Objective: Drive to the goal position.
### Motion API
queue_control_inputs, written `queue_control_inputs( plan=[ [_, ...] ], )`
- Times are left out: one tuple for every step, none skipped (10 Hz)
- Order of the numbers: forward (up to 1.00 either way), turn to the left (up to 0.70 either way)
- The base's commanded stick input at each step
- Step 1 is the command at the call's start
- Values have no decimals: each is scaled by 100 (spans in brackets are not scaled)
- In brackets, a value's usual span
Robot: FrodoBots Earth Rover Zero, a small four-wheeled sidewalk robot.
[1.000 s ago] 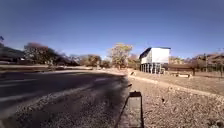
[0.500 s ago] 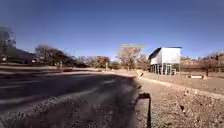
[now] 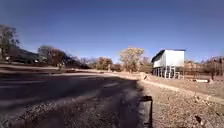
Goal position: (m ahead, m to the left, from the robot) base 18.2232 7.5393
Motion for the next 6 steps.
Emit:
queue_control_inputs(
  plan=[
    [70, 5],
    [70, 15],
    [70, 7],
    [70, 0],
    [70, 0],
    [70, 0]
  ],
)
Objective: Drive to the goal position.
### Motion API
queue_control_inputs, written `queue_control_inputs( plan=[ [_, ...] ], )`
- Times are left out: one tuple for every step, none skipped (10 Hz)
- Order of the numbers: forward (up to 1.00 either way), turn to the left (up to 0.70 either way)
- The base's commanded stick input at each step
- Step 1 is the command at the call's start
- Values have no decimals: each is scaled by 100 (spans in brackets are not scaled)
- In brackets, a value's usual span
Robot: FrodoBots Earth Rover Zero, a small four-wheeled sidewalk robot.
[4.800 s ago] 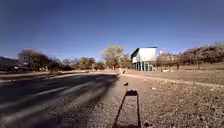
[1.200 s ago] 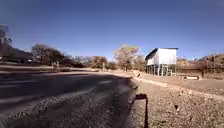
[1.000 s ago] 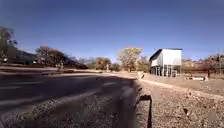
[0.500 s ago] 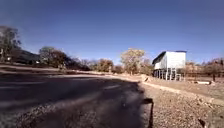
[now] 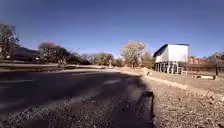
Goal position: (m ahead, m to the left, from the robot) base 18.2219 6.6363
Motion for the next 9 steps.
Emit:
queue_control_inputs(
  plan=[
    [70, 0],
    [70, 0],
    [70, 0],
    [70, 0],
    [70, 0],
    [70, 0],
    [70, 0],
    [70, 0],
    [70, 0]
  ],
)
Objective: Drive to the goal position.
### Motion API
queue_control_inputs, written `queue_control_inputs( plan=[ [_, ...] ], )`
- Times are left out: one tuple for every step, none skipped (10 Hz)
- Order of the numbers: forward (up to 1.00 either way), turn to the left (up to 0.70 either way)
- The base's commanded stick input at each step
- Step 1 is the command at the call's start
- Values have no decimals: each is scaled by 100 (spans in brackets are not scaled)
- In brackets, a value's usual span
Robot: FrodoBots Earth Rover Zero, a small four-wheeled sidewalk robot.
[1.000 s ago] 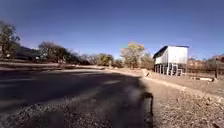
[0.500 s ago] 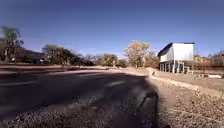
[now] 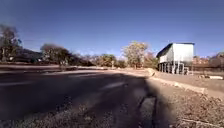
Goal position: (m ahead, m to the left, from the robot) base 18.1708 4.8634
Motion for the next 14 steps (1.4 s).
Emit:
queue_control_inputs(
  plan=[
    [70, 0],
    [70, 0],
    [70, 0],
    [70, 0],
    [70, 0],
    [70, 0],
    [70, 0],
    [70, 0],
    [70, 0],
    [70, 0],
    [70, 0],
    [70, 0],
    [70, 0],
    [70, 0]
  ],
)
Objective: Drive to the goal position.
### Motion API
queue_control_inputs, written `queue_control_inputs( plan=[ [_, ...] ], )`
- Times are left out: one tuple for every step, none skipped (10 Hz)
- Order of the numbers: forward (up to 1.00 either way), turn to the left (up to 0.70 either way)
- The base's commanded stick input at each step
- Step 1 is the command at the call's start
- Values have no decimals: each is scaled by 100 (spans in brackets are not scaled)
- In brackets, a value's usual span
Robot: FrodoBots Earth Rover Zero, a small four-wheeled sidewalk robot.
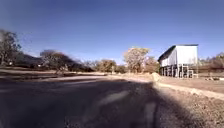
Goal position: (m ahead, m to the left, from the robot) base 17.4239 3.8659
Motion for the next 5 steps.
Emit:
queue_control_inputs(
  plan=[
    [70, 0],
    [70, 0],
    [70, 0],
    [70, 0],
    [70, 0]
  ],
)
